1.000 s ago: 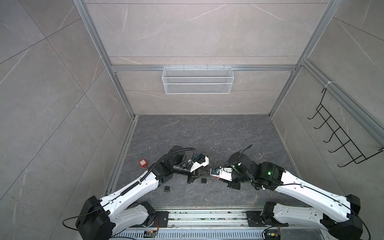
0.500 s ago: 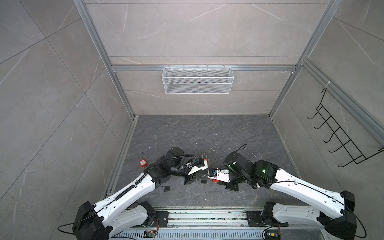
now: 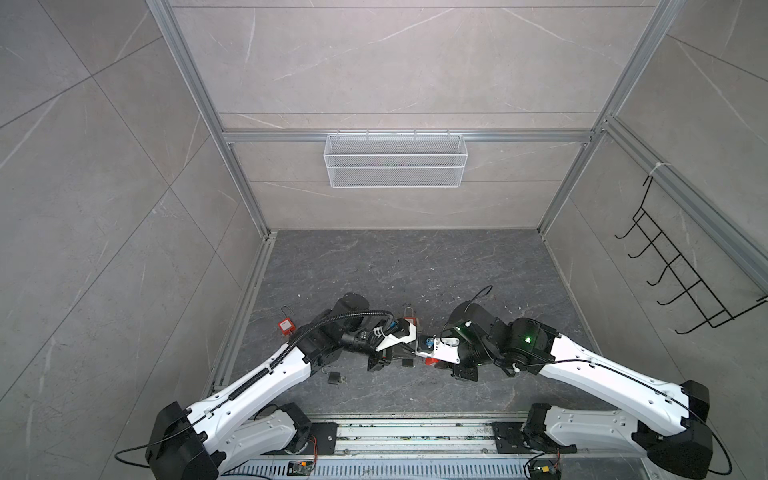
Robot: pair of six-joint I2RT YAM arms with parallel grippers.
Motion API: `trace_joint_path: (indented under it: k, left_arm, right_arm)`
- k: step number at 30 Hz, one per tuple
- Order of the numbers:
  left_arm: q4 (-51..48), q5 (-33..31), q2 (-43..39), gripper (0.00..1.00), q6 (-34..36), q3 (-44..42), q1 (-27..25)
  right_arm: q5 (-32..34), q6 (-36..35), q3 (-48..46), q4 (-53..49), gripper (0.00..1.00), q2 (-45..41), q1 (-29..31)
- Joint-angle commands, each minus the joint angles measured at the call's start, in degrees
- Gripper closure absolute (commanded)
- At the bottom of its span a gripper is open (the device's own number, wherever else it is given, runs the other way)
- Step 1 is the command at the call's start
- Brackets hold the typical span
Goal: Lock with the key
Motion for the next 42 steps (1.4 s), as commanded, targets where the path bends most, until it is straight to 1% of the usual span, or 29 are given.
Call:
trace_joint_path:
  k: [1, 2, 4, 8, 10, 16, 22, 27, 29, 30, 36, 42]
  left_arm:
    - [3.94, 0.19, -1.21, 1.0, -1.22, 1.17, 0.2]
    - [5.47, 0.18, -1.74, 1.0, -1.94, 0.74, 0.21]
    - [7.39, 0.33, -2.23, 1.0, -2.98, 0.51, 0.17]
    - [7.68, 1.6, -2.14, 1.0, -3.39, 1.3, 0.21]
    - [8.65, 2.67, -1.91, 1.0, -4.33, 1.13, 0.21]
    - [9.39, 3.53, -1.32, 1.0, -5.36, 0.77, -1.0]
    - [9.53, 2.91, -0.92, 1.0, -5.58, 0.61, -2.64]
    - [9.52, 2.47, -1.28, 1.0, -5.48, 0.49, -2.77]
    - [9.46, 2.54, -1.31, 1.0, -5.55, 0.45, -2.78]
    - [9.41, 2.47, -1.32, 1.0, -5.59, 0.6, -2.84]
    - [9.07, 2.45, -0.81, 1.0, -6.01, 0.51, -3.11]
    - [10.11, 0.43, 0.15, 1.0, -5.83, 0.09, -5.28]
  right_arm:
    - [-1.27, -2.28, 1.9, -1.76, 0.57, -1.53, 0.2]
    - [-0.31, -2.61, 1.13, -1.9, 0.52, -2.42, 0.2]
    - [1.63, -2.57, -0.78, -1.97, 0.48, -4.98, 0.07]
    - [2.64, -1.45, -3.7, -1.8, 0.47, -10.43, -0.57]
    - [2.34, -0.97, -4.01, -2.24, 0.47, -11.46, -0.59]
    - [1.72, -0.85, -3.48, -2.18, 0.52, -11.36, -0.59]
    - [0.53, -1.3, -2.97, -1.69, 0.61, -8.95, -0.59]
    - [-2.02, -0.69, -2.09, -1.57, 0.74, -8.76, -0.59]
    - [-2.52, -0.43, -1.99, -1.72, 0.83, -8.87, -0.59]
    - [-2.67, -0.48, -1.91, -1.87, 0.85, -8.93, -0.63]
    - [-3.89, -0.42, -1.29, -2.35, 0.88, -8.68, -0.53]
    - [-7.09, -0.15, -0.98, -1.25, 0.89, -7.5, -0.61]
